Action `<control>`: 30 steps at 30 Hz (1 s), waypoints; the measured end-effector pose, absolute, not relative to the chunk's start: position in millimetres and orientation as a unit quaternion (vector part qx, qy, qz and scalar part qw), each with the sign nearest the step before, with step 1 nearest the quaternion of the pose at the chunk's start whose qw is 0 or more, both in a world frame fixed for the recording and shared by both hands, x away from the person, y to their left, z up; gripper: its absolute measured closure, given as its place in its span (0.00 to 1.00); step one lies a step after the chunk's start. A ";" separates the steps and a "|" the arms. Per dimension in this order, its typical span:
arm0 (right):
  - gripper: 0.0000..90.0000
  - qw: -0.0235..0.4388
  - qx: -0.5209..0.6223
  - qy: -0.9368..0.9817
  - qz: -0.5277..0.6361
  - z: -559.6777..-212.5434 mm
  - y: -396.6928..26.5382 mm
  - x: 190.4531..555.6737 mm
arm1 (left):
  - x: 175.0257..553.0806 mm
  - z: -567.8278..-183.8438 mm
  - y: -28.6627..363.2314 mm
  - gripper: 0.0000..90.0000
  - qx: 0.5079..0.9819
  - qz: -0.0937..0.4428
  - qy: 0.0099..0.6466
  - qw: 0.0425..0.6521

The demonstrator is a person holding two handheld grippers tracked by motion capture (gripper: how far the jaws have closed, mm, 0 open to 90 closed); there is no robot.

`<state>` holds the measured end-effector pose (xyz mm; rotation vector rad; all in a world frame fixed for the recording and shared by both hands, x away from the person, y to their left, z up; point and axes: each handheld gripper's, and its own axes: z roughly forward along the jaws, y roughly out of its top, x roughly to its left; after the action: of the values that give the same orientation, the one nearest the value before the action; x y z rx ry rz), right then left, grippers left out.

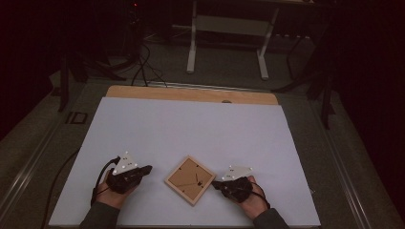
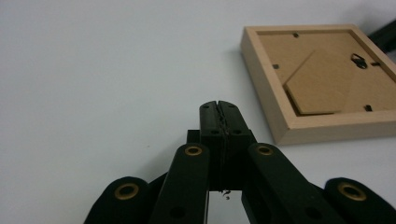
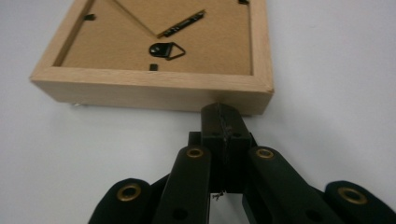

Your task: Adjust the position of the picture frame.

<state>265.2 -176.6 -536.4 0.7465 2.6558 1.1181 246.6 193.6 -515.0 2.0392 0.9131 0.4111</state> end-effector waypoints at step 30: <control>1.00 0.087 0.271 0.884 0.370 -537.1 -147.7 322.2 | 244.4 -519.9 182.4 1.00 0.834 0.138 0.335 0.417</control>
<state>322.2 -147.7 -537.1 0.8067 2.6347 1.1019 244.4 182.4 -519.9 2.0923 0.8409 0.3469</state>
